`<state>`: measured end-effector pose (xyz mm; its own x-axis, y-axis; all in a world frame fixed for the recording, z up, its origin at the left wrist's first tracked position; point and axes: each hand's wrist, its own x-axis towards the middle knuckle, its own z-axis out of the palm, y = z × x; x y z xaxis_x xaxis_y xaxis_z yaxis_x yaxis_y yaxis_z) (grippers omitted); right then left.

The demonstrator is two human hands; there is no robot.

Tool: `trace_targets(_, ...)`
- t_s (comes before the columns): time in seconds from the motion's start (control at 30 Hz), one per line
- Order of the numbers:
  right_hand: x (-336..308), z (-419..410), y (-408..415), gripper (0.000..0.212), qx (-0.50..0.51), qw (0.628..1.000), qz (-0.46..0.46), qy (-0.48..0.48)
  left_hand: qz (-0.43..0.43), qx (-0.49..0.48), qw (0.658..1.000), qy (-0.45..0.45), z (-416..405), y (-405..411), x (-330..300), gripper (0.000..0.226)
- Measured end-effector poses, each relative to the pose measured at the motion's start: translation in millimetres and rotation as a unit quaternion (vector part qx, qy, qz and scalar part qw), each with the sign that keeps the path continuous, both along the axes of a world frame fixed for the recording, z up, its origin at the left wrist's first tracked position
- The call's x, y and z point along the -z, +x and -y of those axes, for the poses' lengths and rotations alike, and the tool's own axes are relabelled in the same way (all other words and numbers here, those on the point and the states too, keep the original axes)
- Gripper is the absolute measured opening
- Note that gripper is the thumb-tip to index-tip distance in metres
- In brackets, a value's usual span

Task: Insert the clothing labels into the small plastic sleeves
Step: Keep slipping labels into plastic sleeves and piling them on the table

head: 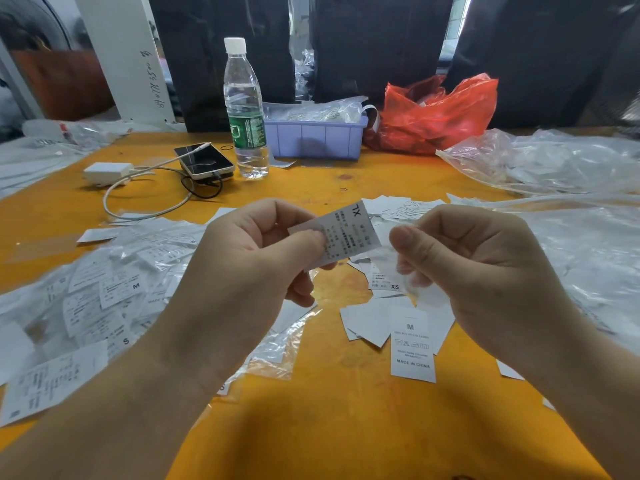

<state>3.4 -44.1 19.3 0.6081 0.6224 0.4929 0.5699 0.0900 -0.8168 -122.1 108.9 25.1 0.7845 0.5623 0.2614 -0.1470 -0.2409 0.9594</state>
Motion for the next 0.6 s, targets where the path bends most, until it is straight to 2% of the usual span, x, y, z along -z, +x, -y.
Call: trace_targets(0.6,-1.1,1.1,-1.9,0.030,0.045,0.999,0.024,0.001,0.020,-0.034,0.996,0.084,7.3,-3.0,-1.3,0.010)
